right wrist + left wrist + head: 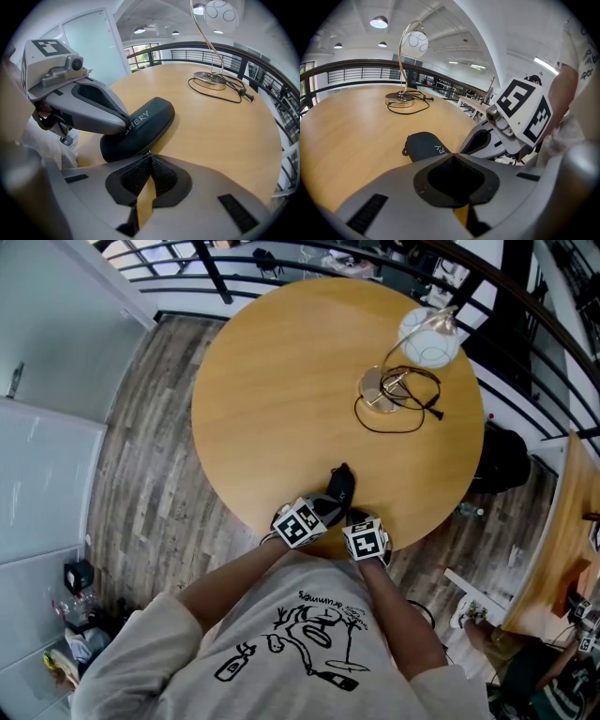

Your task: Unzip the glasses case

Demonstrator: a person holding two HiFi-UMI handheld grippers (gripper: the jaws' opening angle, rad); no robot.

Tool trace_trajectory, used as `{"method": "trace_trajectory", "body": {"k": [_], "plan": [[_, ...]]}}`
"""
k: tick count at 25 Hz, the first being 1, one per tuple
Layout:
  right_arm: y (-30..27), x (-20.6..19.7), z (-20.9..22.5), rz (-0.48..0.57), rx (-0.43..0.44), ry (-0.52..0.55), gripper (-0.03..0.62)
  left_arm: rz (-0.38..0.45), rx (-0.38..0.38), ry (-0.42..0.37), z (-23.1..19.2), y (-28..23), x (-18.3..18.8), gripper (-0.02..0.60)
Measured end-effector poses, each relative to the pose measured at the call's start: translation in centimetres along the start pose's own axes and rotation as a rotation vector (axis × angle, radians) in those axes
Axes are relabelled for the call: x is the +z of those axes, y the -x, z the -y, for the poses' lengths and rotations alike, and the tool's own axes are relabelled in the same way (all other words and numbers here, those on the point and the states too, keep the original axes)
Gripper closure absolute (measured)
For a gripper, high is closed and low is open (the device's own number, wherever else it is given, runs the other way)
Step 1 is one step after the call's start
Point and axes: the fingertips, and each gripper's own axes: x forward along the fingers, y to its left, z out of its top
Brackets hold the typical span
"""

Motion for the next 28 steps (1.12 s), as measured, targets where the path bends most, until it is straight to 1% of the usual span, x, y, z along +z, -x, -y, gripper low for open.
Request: {"method": "trace_trajectory", "body": {"k": [6, 10, 28], "plan": [[0.0, 0.8, 0.6, -0.001, -0.007, 0.029, 0.571, -0.006, -0.008, -0.003, 0.0, 0.1, -0.2, 0.574], [0.0, 1.0, 1.1, -0.023, -0.011, 0.048, 0.571, 0.003, -0.011, -0.004, 0.1, 0.3, 0.5, 0.574], [-0.7, 4.1, 3.8, -0.059, -0.058, 0.301, 0.571, -0.008, -0.042, -0.010, 0.3, 0.5, 0.5, 0.575]]}}
